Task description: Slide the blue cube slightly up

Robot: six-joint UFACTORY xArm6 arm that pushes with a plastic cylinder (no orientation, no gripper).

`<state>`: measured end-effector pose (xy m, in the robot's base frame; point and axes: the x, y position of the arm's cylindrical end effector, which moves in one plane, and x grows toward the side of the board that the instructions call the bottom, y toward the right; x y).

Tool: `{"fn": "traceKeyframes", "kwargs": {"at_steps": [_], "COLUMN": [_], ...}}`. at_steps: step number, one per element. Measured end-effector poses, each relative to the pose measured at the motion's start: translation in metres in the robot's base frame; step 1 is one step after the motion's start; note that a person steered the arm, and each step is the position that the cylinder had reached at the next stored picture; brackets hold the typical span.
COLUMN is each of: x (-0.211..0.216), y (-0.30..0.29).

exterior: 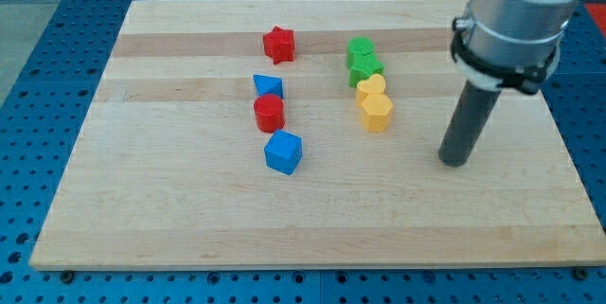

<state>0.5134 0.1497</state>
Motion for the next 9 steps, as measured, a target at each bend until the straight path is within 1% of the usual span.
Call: {"fn": "traceKeyframes", "kwargs": {"at_steps": [1,2,4,5,6,9], "x": [0.014,0.016,0.026,0.041,0.041,0.002], "y": [-0.041,-0.079,-0.144,-0.175,-0.193,-0.186]}}
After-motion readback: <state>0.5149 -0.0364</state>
